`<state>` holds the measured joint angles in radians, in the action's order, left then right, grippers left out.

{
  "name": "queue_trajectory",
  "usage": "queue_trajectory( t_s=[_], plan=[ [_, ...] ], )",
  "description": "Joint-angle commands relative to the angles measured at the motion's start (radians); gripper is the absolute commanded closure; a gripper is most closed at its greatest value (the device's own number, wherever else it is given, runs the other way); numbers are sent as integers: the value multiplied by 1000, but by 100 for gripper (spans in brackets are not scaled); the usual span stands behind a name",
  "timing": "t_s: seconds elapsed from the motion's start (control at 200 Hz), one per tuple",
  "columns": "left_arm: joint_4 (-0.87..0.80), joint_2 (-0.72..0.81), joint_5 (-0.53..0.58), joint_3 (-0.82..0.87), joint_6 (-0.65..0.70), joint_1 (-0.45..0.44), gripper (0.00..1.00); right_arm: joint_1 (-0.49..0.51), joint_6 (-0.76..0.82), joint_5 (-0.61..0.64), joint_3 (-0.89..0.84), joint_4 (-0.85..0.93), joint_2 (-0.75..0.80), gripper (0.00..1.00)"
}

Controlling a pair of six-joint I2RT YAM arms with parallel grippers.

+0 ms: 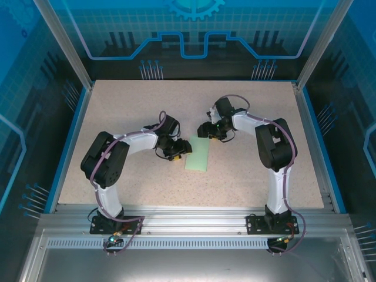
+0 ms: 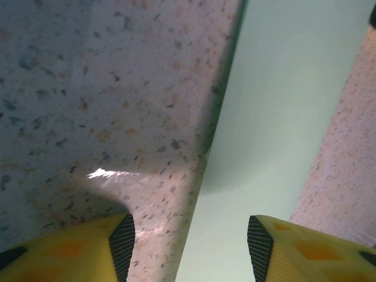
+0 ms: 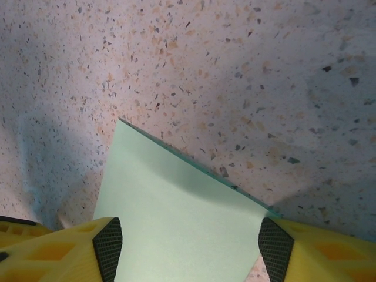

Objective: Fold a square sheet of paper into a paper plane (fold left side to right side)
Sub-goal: Third fold the triangle at the center of the table.

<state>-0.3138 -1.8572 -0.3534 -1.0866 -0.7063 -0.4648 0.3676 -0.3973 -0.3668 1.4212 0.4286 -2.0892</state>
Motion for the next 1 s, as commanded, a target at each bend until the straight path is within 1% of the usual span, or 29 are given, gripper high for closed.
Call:
queue_trajectory(
  t_s=[0.0,0.105,0.415,0.715,0.995],
  plan=[
    [19,-31,-47,-39,-11,-7,46,11,20,31,-1,42,-57,34],
    [21,-40,-49,-46,-13,-10,49,11,20,31,-2,42,-58,35],
    [27,-56,-54,-54,-15,-16,52,11,15,20,-5,32,-64,36],
    [21,-13,-29,-26,-10,-15,57,11,11,15,-5,27,-67,36],
    [25,13,-29,-15,-15,-16,62,11,11,13,-5,25,-66,36]
  ],
)
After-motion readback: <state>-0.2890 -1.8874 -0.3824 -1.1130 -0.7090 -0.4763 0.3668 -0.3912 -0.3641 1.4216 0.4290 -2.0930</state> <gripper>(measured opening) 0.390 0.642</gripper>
